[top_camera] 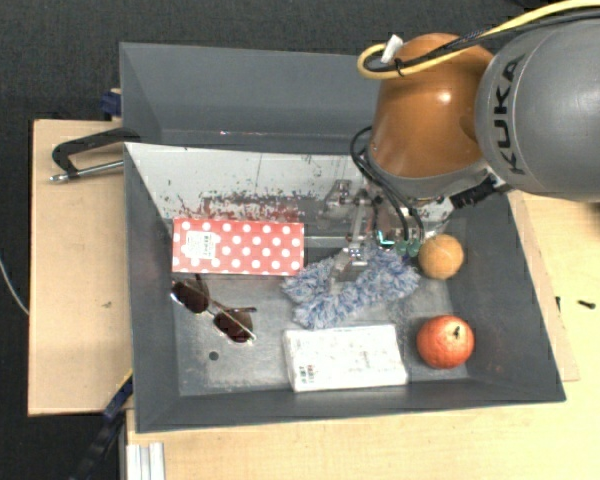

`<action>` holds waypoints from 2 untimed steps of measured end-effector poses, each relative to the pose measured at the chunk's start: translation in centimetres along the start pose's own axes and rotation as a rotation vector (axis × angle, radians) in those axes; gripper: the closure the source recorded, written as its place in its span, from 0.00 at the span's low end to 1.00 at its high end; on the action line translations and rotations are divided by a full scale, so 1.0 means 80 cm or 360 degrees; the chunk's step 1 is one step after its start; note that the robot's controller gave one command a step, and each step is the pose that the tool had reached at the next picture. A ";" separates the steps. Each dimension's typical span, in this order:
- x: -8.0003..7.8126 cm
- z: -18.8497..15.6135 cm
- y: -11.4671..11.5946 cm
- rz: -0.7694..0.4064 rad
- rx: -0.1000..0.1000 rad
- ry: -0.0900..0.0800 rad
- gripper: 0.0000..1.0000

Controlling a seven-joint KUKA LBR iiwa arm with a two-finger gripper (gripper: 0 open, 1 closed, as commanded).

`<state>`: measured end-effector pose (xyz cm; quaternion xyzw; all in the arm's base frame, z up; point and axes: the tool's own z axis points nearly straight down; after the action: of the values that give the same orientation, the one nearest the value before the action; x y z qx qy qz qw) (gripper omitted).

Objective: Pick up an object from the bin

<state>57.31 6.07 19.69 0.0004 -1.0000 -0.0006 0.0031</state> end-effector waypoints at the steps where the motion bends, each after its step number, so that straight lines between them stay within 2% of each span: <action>1: -0.012 0.019 -0.004 0.0019 -0.0003 -0.0032 0.00; 2: -0.041 0.146 -0.026 0.0112 -0.0008 -0.0011 1.00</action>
Offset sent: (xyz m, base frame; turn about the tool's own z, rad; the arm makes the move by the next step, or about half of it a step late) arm 0.0280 -0.0244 -0.1269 0.0721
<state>60.50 3.98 7.97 -0.0347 -0.9994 -0.0029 -0.0003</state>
